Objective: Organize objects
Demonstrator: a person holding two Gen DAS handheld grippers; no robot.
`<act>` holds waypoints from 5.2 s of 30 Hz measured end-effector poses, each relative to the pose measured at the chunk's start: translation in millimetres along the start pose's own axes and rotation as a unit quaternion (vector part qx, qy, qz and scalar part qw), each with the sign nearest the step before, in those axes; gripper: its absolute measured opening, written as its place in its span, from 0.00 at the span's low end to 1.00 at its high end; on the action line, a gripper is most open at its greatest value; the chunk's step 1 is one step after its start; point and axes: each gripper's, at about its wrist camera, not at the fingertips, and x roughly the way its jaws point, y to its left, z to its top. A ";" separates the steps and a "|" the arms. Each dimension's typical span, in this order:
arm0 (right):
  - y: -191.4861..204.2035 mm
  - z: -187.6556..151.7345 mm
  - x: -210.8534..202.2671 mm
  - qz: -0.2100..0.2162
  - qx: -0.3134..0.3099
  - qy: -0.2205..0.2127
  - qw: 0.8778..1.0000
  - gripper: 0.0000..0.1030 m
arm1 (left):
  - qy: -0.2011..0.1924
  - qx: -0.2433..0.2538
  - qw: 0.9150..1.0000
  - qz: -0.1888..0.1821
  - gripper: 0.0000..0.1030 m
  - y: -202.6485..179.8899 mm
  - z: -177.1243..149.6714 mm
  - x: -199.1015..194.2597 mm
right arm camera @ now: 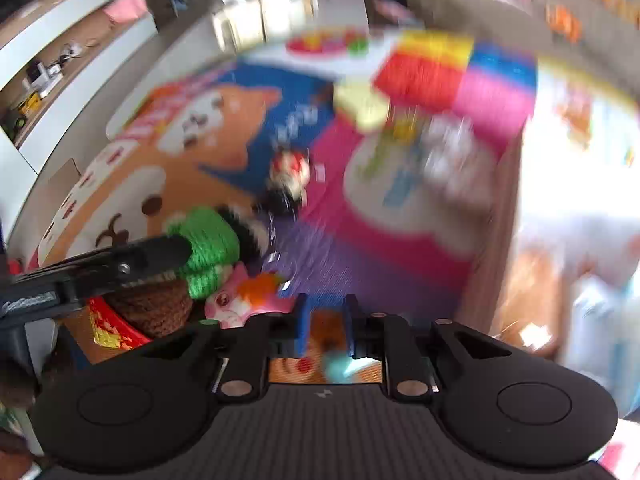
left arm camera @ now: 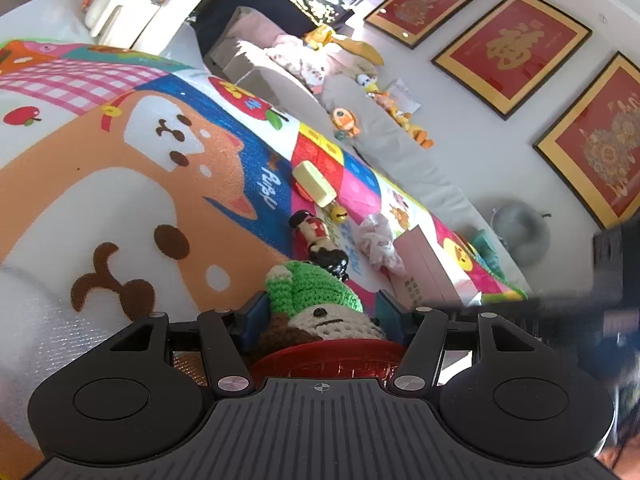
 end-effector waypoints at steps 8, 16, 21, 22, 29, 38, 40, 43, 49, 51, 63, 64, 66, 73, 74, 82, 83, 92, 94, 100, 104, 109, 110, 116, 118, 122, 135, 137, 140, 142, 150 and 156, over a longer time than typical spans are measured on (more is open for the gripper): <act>-23.1 69.8 66.9 -0.137 0.026 -0.012 0.990 0.48 | -0.003 -0.008 1.000 -0.007 0.61 1.0 -0.6 1.6; -26.7 67.7 87.4 -0.089 0.059 0.027 0.994 0.19 | -0.003 -0.015 1.000 -0.014 0.61 5.8 0.7 0.5; -15.0 14.5 41.4 -0.004 0.053 0.040 0.998 0.19 | -0.003 -0.017 1.000 -0.015 0.60 6.3 0.6 -0.1; -12.3 1.6 31.9 0.008 0.048 0.041 0.998 0.19 | -0.003 -0.016 1.000 -0.015 0.60 6.2 0.5 0.1; 2.5 -67.3 -35.5 0.017 0.007 -0.045 0.999 0.44 | 0.007 -0.003 1.000 -0.009 0.61 2.7 0.5 -0.1; -1.4 -147.6 -54.2 -0.058 -0.020 -0.090 0.994 0.87 | 0.079 0.083 0.992 0.048 0.62 -45.3 -18.4 -6.7; -9.3 -157.0 -54.2 -0.078 -0.005 -0.097 0.992 1.00 | 0.092 0.119 0.986 0.068 0.62 -59.5 -24.7 -10.2; -24.8 -166.6 -52.6 -0.046 0.053 -0.089 0.994 1.00 | 0.103 0.159 0.977 0.094 0.62 -75.4 -34.7 -13.0; -29.5 -173.8 -47.3 -0.032 0.089 -0.097 0.991 1.00 | 0.124 0.222 0.957 0.142 0.62 -100.6 -46.2 -9.7; -28.2 -172.1 -46.1 -0.035 0.089 -0.093 0.991 1.00 | 0.131 0.232 0.952 0.153 0.62 -104.7 -46.9 -7.0; -5.5 -166.8 -77.7 0.020 0.054 -0.165 0.985 0.80 | 0.130 0.213 0.955 0.162 0.64 -94.9 -35.9 -17.4; 2.5 -161.9 -78.6 0.033 0.037 -0.164 0.985 0.73 | 0.129 0.211 0.955 0.161 0.64 -93.2 -33.9 -19.2; 19.3 -151.2 -73.9 0.044 0.001 -0.158 0.986 0.61 | 0.133 0.215 0.954 0.159 0.64 -92.6 -33.8 -21.0; 47.1 -111.0 -28.0 0.000 -0.045 -0.141 0.989 0.54 | 0.146 0.226 0.953 0.140 0.64 -91.4 -37.9 -22.1; 46.7 -108.1 -21.9 0.000 -0.045 -0.133 0.990 0.50 | 0.146 0.218 0.955 0.136 0.64 -89.0 -37.0 -21.8; 35.7 -129.1 -65.0 0.024 -0.038 -0.147 0.988 0.43 | 0.145 0.204 0.959 0.130 0.64 -86.1 -37.8 -20.9; 32.0 -134.3 -74.7 0.027 -0.034 -0.153 0.987 0.43 | 0.147 0.202 0.960 0.130 0.64 -86.3 -38.2 -20.4; -18.5 -185.1 -144.3 -0.024 0.039 -0.220 0.975 0.42 | 0.152 0.250 0.947 0.131 0.58 -107.3 -48.6 -22.7; -35.0 -197.0 -152.9 -0.042 0.066 -0.231 0.970 0.42 | 0.164 0.270 0.942 0.114 0.57 -118.1 -49.0 -25.6; -80.5 -215.2 -155.5 -0.069 0.144 -0.250 0.955 0.42 | 0.115 0.343 0.930 0.068 0.57 -191.3 -8.7 -19.0; -97.5 -219.9 -145.8 -0.057 0.174 -0.263 0.947 0.43 | 0.088 0.411 0.907 0.015 0.57 -250.0 12.7 33.0; -109.8 -230.3 -135.4 -0.043 0.182 -0.271 0.944 0.43 | 0.112 0.465 0.877 -0.053 0.59 -288.9 20.4 141.9; -111.4 -230.3 -134.1 -0.042 0.183 -0.270 0.945 0.43 | 0.119 0.478 0.868 -0.058 0.59 -291.8 16.7 160.9; -125.4 -235.0 -123.4 -0.012 0.211 -0.273 0.939 0.43 | 0.169 0.532 0.829 0.029 0.57 -276.7 -9.9 259.3; -126.8 -235.9 -118.2 0.009 0.220 -0.281 0.934 0.43 | 0.182 0.533 0.824 0.053 0.66 -268.0 -11.8 273.8; -126.7 -236.0 -105.9 0.031 0.235 -0.288 0.928 0.43 | 0.175 0.512 0.840 0.038 0.61 -263.9 -2.7 265.2; -125.8 -229.8 -88.7 0.027 0.230 -0.262 0.937 0.43 | 0.171 0.398 0.901 0.027 0.57 -250.2 16.8 222.5; -125.1 -229.5 -88.4 0.022 0.230 -0.262 0.937 0.43 | 0.163 0.426 0.886 0.084 0.52 -245.1 3.7 233.3; -123.0 -229.9 -88.4 0.014 0.229 -0.261 0.938 0.43 | 0.126 0.383 0.914 0.042 0.50 -253.0 10.5 223.6; -121.5 -229.0 -87.9 0.010 0.225 -0.261 0.939 0.43 | 0.109 0.363 0.925 -0.005 0.50 -267.1 13.5 215.7; -124.3 -231.7 -88.1 0.007 0.236 -0.265 0.935 0.43 | 0.261 0.375 0.885 -0.085 0.51 -295.0 -39.6 248.0; -127.1 -232.5 -87.1 0.008 0.243 -0.268 0.932 0.43 | 0.222 0.354 0.904 -0.091 0.40 -276.9 -24.1 199.7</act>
